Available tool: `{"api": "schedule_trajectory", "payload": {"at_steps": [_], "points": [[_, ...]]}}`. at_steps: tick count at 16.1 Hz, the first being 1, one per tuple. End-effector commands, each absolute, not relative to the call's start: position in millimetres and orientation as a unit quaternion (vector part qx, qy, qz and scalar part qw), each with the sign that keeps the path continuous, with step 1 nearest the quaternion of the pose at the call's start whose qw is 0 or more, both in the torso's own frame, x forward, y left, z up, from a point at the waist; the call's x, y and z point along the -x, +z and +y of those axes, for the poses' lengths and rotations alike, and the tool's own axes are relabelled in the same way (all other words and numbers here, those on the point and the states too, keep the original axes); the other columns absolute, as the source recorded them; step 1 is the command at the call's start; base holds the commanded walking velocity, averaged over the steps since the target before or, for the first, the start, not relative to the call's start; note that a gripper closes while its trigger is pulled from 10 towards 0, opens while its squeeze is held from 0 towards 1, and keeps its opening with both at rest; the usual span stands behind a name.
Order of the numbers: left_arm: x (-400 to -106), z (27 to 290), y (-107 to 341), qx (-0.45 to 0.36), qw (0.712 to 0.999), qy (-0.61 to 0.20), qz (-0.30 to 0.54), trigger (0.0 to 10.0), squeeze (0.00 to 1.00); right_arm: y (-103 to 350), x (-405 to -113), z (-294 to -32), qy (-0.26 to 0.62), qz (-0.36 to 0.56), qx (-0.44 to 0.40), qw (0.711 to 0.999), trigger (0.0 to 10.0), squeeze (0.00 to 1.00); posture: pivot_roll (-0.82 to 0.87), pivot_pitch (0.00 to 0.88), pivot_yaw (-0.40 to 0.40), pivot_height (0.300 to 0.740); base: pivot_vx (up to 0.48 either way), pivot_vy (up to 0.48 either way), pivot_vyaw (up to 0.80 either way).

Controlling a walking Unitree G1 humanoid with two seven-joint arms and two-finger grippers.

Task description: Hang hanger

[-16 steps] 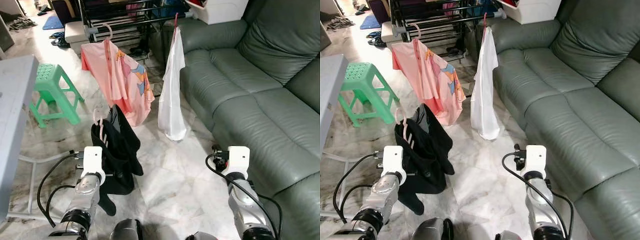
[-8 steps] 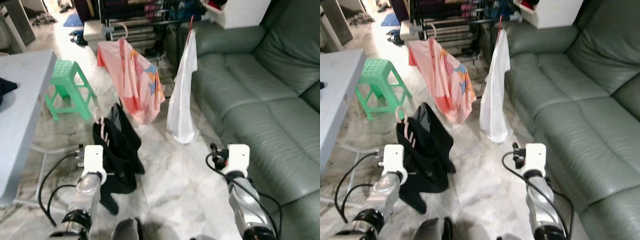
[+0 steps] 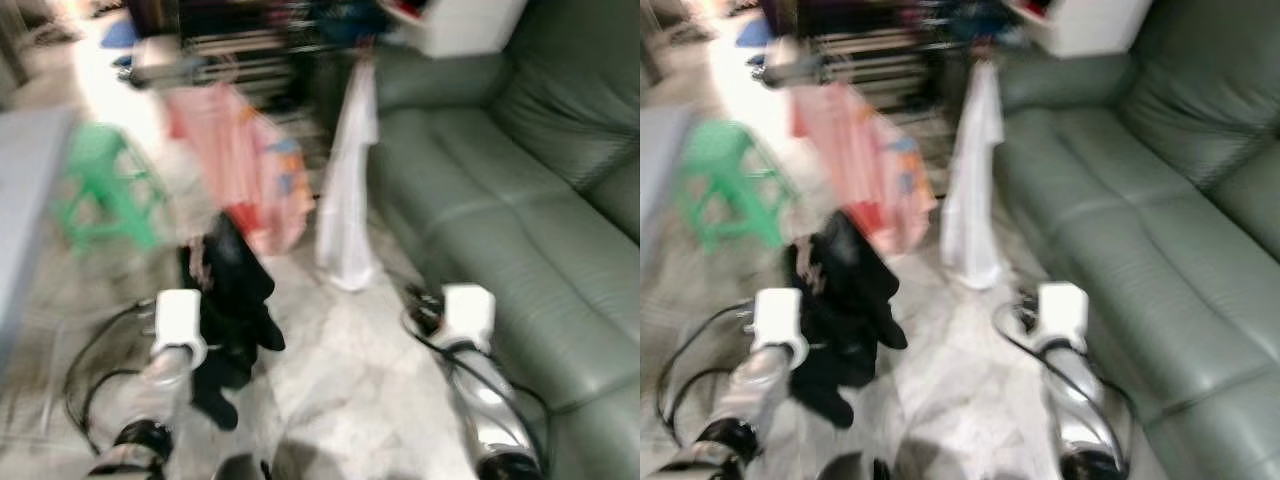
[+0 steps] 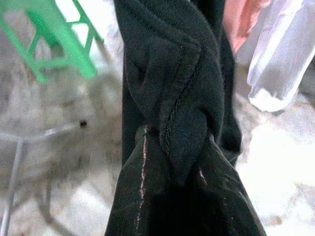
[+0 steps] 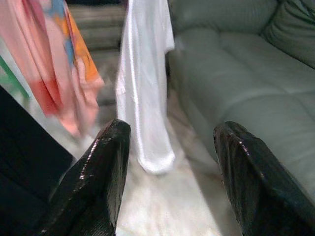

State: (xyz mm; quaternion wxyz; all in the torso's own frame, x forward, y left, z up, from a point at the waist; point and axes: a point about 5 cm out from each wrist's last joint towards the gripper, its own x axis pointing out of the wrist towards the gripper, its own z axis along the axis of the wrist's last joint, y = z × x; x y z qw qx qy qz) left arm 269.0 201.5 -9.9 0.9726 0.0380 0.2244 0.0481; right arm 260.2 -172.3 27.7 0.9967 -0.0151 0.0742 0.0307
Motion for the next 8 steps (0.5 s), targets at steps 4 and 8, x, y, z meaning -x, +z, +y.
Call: {"api": "schedule_trajectory", "payload": {"at_steps": [4,8], "points": [[-281.4,193.1,2.5,-0.031,0.980,0.046,0.191,10.0,0.00,28.3,-255.3,-181.5,0.030,0.074,0.025,0.996,10.0,0.00,-0.05,0.000,0.032,0.740,0.361,0.165,0.69],[-281.2,196.4,2.8,-0.036,0.978,0.068,0.191,10.0,0.00,26.4,-253.0,-182.5,0.045,0.082,0.027,0.995,10.0,0.00,-0.03,0.000,-0.007,0.740,0.258,0.406,0.00]]}}
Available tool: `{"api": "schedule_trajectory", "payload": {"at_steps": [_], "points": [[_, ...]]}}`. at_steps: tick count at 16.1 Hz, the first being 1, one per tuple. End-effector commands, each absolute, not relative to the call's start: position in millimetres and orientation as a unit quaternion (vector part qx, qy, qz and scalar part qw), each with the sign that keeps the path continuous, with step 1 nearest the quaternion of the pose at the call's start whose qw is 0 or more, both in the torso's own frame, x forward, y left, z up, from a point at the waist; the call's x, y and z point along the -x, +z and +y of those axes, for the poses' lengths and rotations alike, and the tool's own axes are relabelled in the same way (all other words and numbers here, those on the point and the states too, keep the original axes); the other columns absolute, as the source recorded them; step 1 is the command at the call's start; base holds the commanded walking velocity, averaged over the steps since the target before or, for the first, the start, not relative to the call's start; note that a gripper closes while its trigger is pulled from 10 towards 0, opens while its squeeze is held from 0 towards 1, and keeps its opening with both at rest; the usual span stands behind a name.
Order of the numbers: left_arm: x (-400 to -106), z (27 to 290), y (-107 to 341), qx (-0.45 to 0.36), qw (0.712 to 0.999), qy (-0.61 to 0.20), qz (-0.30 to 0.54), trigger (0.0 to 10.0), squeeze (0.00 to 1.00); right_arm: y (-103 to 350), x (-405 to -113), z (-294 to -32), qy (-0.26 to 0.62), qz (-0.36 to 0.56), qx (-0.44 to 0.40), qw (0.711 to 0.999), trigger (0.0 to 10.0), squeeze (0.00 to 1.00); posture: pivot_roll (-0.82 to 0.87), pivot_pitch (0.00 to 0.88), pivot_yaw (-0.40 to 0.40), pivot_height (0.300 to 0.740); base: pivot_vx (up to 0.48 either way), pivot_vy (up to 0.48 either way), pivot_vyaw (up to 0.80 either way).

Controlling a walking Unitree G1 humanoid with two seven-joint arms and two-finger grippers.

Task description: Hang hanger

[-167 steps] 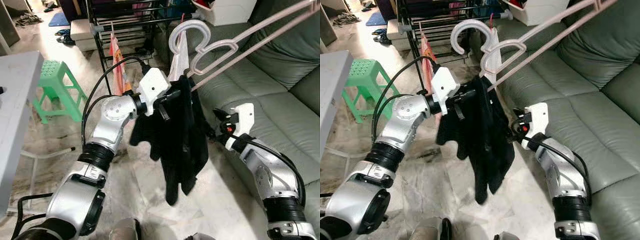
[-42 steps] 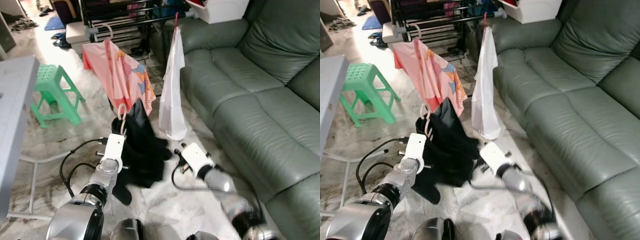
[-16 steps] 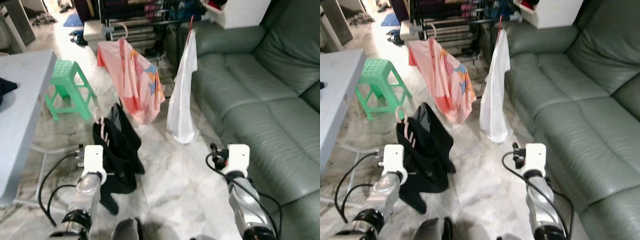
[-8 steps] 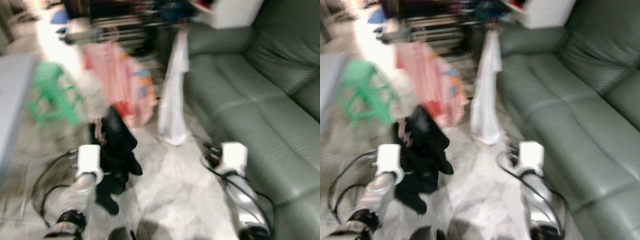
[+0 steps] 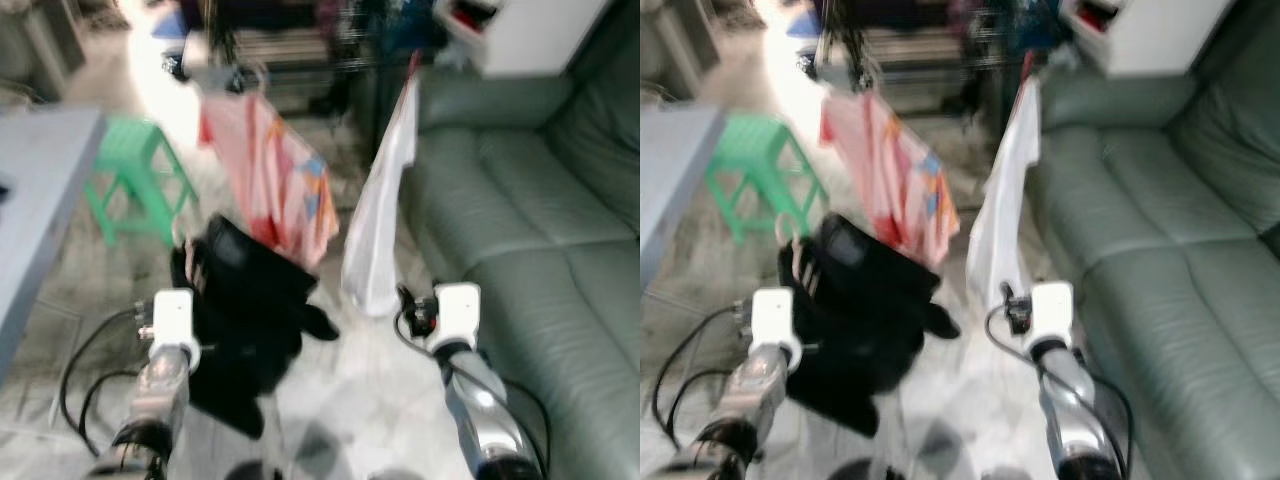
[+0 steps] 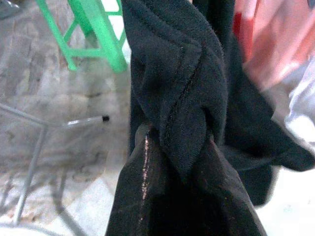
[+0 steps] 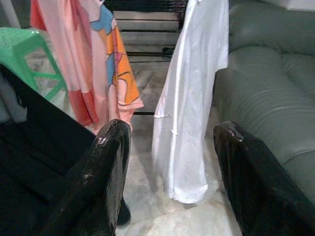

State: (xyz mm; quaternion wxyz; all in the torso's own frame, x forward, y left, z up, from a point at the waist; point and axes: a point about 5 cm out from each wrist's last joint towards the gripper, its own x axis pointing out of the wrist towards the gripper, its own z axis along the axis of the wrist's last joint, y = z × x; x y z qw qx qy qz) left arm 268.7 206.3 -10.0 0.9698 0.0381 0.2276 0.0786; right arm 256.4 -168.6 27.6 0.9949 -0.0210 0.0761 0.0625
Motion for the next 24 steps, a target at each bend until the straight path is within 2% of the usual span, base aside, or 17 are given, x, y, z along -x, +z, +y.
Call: {"api": "schedule_trajectory", "payload": {"at_steps": [1,3,9,13,16,17,19,24], "points": [[-277.9,202.3,0.9,-0.032,0.976,0.085,0.195,10.0,0.00,25.2,-253.1,-182.1,0.049,0.087,0.026,0.995,10.0,0.00,-0.02,0.000,-0.020,0.740,0.000,0.420,0.00],[-272.8,207.6,-2.6,-0.027,0.973,0.103,0.203,10.0,0.00,26.7,-257.0,-181.4,0.050,0.087,0.025,0.995,10.0,0.00,-0.01,0.000,-0.023,0.740,0.000,0.450,0.00],[-277.7,202.2,0.8,-0.047,0.976,0.084,0.195,10.0,0.00,26.3,-255.6,-186.8,0.027,0.089,0.027,0.995,10.0,0.00,-0.02,0.000,-0.014,0.740,0.000,0.000,0.00],[-273.6,195.1,4.5,-0.057,0.982,0.055,0.172,10.0,0.00,28.8,-254.6,-194.5,0.009,0.087,0.036,0.996,10.0,0.00,0.00,0.000,-0.046,0.740,0.000,0.000,0.00],[-270.4,196.1,7.1,-0.069,0.984,0.051,0.157,10.0,0.00,30.1,-254.3,-194.9,0.025,0.094,0.046,0.994,10.0,0.00,0.03,0.000,-0.136,0.740,0.000,0.000,0.00],[-268.4,196.9,6.8,-0.065,0.984,0.057,0.156,10.0,0.00,30.2,-254.7,-194.9,0.028,0.095,0.048,0.994,10.0,0.00,0.03,0.000,-0.139,0.740,0.000,0.000,0.00],[-266.9,198.3,7.6,-0.069,0.984,0.061,0.152,10.0,0.00,30.1,-256.2,-195.7,0.024,0.096,0.048,0.994,10.0,0.00,0.03,0.000,-0.126,0.740,0.000,0.000,0.00],[-267.7,197.0,15.9,-0.089,0.986,0.024,0.139,10.0,0.00,34.1,-250.5,-203.2,-0.035,0.075,0.035,0.996,10.0,0.00,-0.04,0.000,0.018,0.740,0.000,0.000,0.00]]}}
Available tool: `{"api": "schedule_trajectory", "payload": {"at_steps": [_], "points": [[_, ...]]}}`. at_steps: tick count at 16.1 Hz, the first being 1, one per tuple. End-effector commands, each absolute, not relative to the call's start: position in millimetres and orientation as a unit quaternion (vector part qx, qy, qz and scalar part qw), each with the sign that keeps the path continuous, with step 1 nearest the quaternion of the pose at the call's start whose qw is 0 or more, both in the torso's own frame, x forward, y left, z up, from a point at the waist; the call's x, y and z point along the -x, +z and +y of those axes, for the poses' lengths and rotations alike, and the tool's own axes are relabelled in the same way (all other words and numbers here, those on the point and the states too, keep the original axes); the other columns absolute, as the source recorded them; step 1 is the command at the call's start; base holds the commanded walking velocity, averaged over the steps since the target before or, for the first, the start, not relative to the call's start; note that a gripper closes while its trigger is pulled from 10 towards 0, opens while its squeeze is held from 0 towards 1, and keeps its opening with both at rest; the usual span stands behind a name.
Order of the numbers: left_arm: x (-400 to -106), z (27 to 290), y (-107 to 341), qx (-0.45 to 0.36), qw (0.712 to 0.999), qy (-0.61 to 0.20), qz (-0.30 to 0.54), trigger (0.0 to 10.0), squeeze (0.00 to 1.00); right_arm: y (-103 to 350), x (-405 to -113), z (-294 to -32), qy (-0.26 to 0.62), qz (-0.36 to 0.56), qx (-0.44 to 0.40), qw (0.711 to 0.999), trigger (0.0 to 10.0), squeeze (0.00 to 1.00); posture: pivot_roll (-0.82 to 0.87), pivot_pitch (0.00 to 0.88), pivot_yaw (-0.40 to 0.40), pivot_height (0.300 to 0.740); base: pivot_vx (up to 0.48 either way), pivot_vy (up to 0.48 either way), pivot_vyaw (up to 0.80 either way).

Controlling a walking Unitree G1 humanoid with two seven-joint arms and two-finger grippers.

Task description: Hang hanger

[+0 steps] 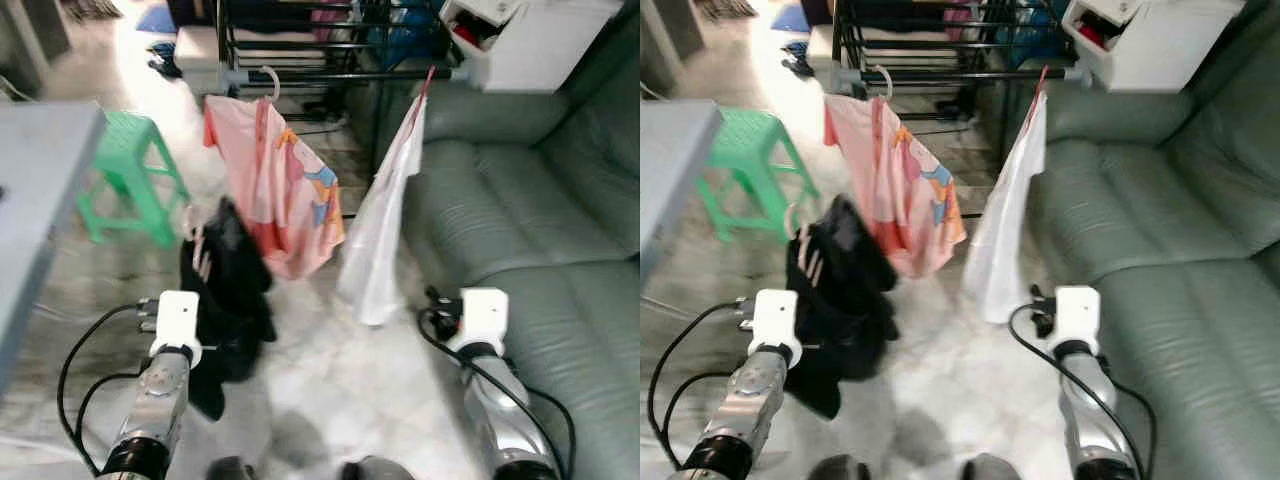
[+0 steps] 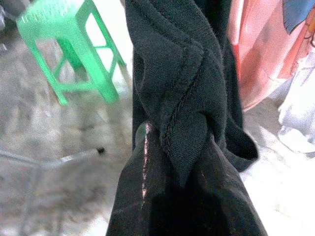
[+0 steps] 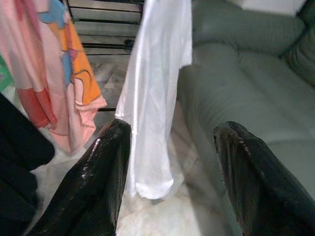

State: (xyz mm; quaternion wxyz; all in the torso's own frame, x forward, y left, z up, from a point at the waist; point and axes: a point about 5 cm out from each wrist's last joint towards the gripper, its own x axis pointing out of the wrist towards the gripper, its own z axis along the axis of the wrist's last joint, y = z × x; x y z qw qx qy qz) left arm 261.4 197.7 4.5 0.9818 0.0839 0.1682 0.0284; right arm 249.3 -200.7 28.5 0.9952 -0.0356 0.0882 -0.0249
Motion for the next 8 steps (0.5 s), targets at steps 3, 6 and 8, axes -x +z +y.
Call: {"api": "schedule_trajectory", "payload": {"at_steps": [3,6,8], "points": [[-258.9,203.3,19.0,-0.093,0.986,0.042,0.132,10.0,0.00,38.6,-240.7,-217.6,-0.066,0.064,0.033,0.995,10.0,0.00,-0.05,0.000,0.041,0.740,0.000,0.000,-0.34],[-241.8,209.8,23.1,-0.074,0.991,0.040,0.102,10.0,0.00,38.2,-231.6,-218.6,-0.058,0.067,0.036,0.995,10.0,0.00,-0.05,0.000,0.034,0.740,0.000,0.000,0.00],[-219.7,221.0,23.7,-0.090,0.988,0.059,0.110,10.0,0.00,54.2,-235.7,-208.5,-0.008,0.040,0.065,0.997,10.0,0.00,-0.04,0.000,0.036,0.740,0.000,0.000,0.00]]}}
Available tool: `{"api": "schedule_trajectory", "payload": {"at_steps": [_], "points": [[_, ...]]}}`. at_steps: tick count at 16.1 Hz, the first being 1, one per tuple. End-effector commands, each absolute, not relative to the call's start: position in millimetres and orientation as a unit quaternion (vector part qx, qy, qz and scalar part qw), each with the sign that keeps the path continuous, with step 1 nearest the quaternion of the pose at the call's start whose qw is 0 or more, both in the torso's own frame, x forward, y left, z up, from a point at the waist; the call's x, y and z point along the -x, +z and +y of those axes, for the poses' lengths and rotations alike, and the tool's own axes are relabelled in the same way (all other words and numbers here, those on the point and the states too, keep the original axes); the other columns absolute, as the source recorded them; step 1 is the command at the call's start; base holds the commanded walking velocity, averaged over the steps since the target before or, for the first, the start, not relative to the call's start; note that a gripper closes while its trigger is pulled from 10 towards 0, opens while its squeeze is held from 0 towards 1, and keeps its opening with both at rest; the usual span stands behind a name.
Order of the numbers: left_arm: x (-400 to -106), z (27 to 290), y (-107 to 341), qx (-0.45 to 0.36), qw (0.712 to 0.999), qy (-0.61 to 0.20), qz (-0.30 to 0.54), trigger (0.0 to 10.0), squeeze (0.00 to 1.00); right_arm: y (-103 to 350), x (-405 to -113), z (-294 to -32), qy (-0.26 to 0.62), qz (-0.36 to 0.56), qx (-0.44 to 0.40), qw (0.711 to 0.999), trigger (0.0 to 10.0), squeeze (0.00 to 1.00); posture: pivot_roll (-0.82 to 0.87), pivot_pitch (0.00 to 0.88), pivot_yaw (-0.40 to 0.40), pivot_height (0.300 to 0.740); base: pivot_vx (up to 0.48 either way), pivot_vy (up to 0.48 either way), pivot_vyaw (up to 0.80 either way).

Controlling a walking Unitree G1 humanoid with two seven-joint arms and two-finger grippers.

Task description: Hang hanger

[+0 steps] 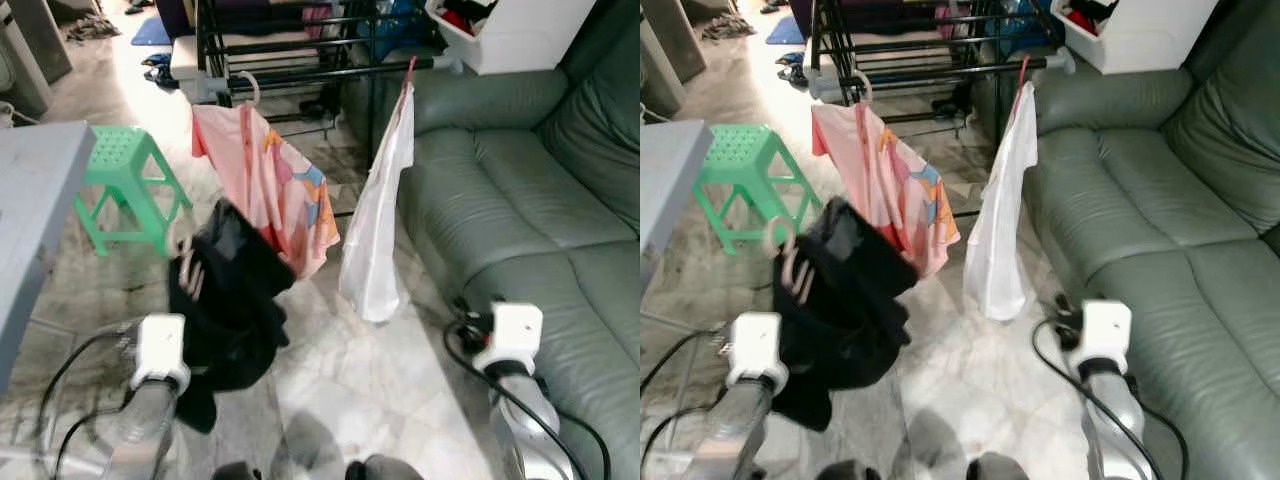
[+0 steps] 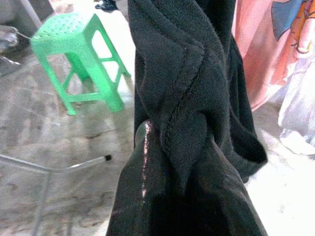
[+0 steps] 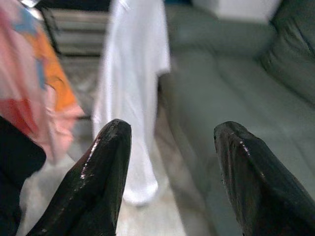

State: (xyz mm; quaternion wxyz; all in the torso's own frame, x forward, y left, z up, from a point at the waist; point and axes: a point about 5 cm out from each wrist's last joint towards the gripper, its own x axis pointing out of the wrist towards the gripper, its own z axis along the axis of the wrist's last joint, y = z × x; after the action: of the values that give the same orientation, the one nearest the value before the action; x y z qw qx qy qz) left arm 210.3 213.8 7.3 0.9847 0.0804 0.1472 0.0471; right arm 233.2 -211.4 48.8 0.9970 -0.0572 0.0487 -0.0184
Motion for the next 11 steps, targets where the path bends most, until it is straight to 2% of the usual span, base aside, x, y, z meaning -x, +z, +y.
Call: {"api": "schedule_trajectory", "payload": {"at_steps": [1,3,6,11], "points": [[-213.7,221.5,24.5,-0.097,0.988,0.053,0.110,10.0,0.00,60.4,-239.9,-205.2,0.008,0.029,0.067,0.997,10.0,0.00,-0.04,0.000,0.036,0.740,0.000,0.000,0.00],[-207.9,223.5,24.9,-0.109,0.986,0.042,0.115,10.0,0.00,70.7,-245.8,-201.7,0.027,0.017,0.050,0.998,10.0,0.00,-0.03,0.000,0.030,0.740,0.000,0.000,0.00],[-196.9,233.0,21.9,-0.113,0.984,0.054,0.126,10.0,0.00,72.0,-238.2,-188.6,0.069,0.020,0.021,0.997,10.0,0.00,-0.02,0.000,0.029,0.740,0.000,0.000,0.00],[-190.7,230.3,16.3,-0.089,0.986,0.065,0.122,10.0,0.00,69.2,-220.1,-192.5,0.049,0.039,0.009,0.998,10.0,0.00,-0.03,0.000,0.019,0.740,0.000,0.000,0.00]]}}
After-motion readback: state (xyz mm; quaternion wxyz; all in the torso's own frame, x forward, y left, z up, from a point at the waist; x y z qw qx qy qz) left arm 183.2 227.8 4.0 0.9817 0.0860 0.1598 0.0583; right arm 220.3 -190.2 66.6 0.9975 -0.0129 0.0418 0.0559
